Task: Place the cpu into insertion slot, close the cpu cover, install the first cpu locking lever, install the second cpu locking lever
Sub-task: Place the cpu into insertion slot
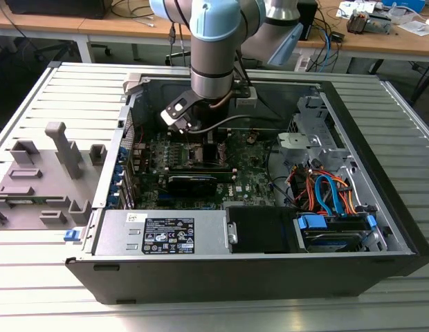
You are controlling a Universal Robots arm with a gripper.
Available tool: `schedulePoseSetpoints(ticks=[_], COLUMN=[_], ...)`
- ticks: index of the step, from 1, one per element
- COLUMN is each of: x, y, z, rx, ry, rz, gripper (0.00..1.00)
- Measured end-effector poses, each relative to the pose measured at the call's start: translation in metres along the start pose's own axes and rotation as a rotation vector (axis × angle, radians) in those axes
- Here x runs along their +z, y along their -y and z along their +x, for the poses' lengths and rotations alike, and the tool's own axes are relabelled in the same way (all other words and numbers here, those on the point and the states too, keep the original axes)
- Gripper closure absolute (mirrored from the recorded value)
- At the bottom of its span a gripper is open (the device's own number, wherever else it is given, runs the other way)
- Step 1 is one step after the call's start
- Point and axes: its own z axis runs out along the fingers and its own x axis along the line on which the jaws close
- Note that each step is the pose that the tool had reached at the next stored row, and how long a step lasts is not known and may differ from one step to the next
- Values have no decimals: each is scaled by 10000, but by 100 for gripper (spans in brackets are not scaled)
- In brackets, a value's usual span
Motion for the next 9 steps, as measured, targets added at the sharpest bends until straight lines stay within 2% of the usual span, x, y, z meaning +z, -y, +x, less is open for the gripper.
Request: schedulePoseSetpoints(ticks=[6,9], x=[-2,-7], y=[3,21], z=[-2,-3], rx=[15,39], ry=[10,9], rz=[4,-26], gripper=[32,32])
